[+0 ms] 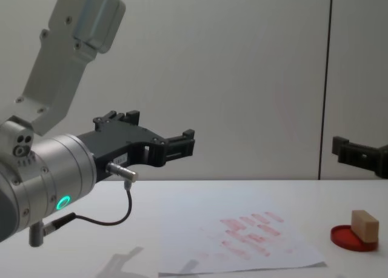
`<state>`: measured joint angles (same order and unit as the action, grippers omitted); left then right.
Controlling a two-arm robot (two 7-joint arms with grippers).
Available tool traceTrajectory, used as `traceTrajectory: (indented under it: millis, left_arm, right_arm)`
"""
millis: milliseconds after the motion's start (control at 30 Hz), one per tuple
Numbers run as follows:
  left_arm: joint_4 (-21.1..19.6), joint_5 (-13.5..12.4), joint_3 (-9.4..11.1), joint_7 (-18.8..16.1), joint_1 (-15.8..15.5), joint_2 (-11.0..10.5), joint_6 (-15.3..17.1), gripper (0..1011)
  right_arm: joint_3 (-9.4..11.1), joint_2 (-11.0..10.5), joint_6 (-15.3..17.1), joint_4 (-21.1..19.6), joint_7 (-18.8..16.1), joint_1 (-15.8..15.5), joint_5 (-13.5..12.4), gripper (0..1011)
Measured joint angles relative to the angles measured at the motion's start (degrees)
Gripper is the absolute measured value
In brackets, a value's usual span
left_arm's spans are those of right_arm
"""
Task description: Use the one hand to pick up the stamp and affix it onto the A4 paper.
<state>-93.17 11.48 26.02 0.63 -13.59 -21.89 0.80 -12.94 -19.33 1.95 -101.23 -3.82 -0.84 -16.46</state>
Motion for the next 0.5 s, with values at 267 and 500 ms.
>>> traceTrajectory:
  millis: [267, 500]
  left_arm:
    - [0.0, 0.0, 0.0, 0.0, 0.0, 0.0, 0.0, 993]
    - [0.0, 0.0, 0.0, 0.0, 0.0, 0.0, 0.0, 993]
  right_arm:
    - [0.0, 0.0, 0.0, 0.0, 0.0, 0.0, 0.0, 1001]
    - [0.0, 0.0, 0.0, 0.0, 0.0, 0.0, 0.0, 1001]
